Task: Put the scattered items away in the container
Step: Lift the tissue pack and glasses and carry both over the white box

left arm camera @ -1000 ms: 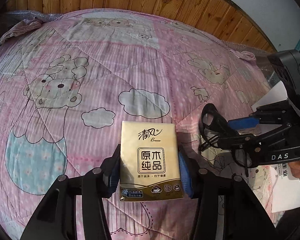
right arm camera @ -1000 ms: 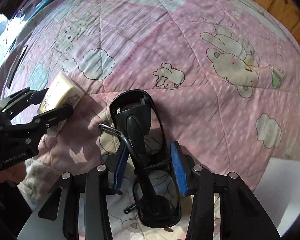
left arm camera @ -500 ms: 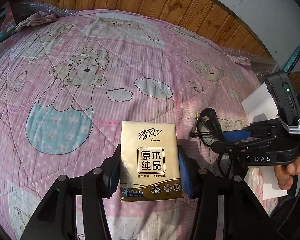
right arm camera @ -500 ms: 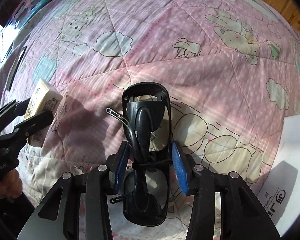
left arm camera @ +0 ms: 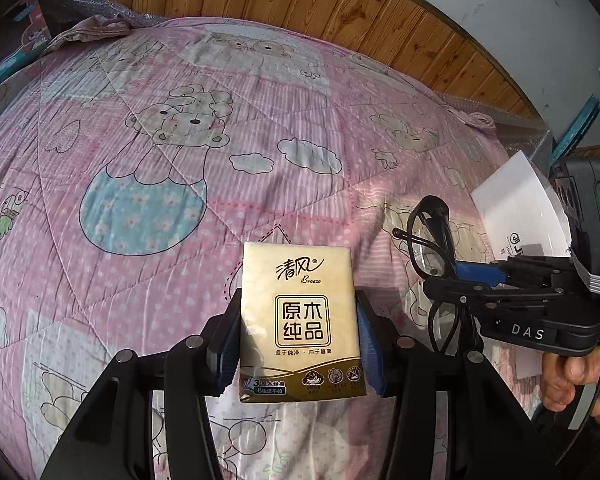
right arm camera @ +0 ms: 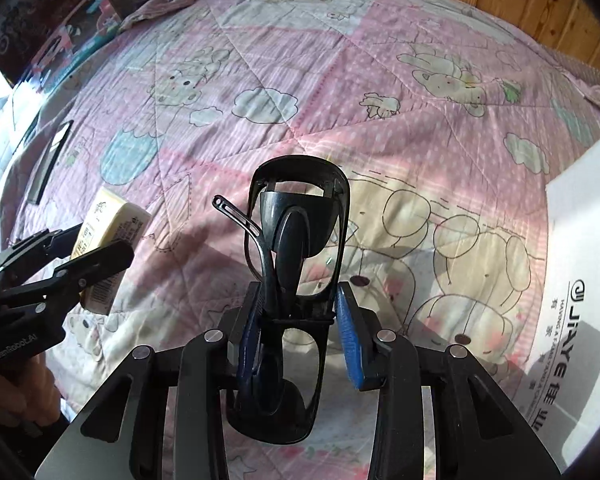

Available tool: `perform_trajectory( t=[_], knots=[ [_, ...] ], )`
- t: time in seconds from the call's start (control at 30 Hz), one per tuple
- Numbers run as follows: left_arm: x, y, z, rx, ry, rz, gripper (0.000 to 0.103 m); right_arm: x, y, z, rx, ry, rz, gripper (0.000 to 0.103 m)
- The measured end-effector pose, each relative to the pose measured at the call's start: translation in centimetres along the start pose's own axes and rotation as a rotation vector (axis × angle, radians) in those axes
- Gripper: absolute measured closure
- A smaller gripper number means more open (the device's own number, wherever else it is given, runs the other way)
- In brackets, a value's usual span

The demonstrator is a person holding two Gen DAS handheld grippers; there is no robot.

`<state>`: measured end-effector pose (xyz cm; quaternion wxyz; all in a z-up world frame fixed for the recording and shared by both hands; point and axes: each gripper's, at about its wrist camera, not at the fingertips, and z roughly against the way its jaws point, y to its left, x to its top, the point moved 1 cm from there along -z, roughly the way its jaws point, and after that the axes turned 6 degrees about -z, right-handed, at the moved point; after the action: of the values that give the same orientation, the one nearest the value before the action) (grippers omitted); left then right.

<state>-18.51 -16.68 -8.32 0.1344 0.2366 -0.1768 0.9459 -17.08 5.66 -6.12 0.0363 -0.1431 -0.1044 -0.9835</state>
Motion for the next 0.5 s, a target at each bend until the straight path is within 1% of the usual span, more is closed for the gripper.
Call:
perform_trajectory(
  t=[0.07,0.13,0.17,0.5],
  knots=[
    [-0.1,-0.3,0.6,0.014,-0.005,-0.008,0.051,-0.7,0.6,0.2,0.022,-0.009,-0.023,0.066],
    [-0.3,-0.6,1.2,0.025,-0.012,-0.016,0.051,-1.0,3.5,-1.1,0.039,-0.020,-0.042,0.066],
    [-0.4,-0.9,1.6,0.028,-0.016,-0.019,0.051,-1.4,4.0,-1.0,0.049,-0.024,-0.052,0.066],
    [-1.6,-2.7,4.4,0.040,-0.044,-0.058,0.051,-4.9,6.8,0.7,0.146,-0.074,-0.139,0.065]
  ],
)
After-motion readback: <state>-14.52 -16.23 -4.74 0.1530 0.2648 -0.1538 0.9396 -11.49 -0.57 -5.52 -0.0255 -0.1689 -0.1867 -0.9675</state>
